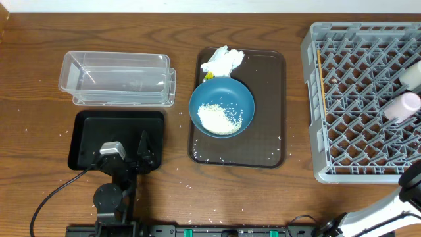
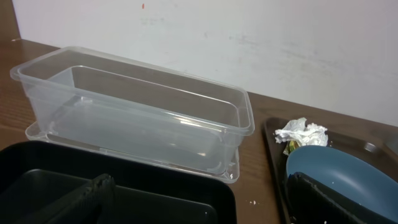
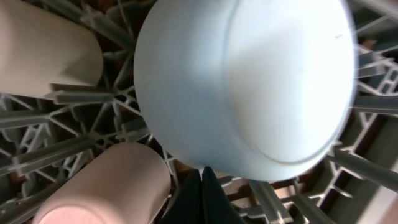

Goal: Sort waste into correct bins and load items into the dishwasher rack

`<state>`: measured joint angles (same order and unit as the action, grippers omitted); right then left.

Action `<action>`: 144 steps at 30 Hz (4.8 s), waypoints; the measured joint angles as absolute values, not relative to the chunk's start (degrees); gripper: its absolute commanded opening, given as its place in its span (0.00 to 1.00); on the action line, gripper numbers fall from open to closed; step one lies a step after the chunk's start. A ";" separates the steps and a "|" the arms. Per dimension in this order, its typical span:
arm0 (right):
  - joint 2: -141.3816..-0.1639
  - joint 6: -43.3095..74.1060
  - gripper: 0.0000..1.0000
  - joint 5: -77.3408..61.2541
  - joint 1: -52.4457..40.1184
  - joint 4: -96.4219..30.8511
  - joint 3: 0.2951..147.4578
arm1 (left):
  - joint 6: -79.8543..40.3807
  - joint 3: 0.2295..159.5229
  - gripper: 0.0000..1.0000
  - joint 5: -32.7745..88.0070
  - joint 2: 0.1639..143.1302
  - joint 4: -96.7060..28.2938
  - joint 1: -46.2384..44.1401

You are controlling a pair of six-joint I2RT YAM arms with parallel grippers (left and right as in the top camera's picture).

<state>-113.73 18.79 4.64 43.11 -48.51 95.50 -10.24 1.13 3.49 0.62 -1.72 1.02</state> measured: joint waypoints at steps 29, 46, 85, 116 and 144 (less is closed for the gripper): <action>-113.49 18.90 0.01 -3.16 43.18 -44.07 95.46 | -10.24 1.13 0.91 3.49 0.62 -1.72 1.02; -110.63 19.75 0.02 -49.32 36.51 -37.01 95.39 | -10.24 1.13 0.91 3.49 0.62 -1.72 1.02; -106.34 17.15 0.99 6.98 -11.42 -41.54 95.50 | -10.24 1.13 0.91 3.49 0.62 -1.72 1.02; -106.34 26.61 0.99 -3.49 5.54 -42.98 95.50 | -30.35 4.10 0.91 26.72 3.81 10.94 1.02; -106.34 26.79 0.99 -3.73 5.54 -43.05 95.44 | -12.91 76.16 0.91 32.69 79.81 -45.98 -15.77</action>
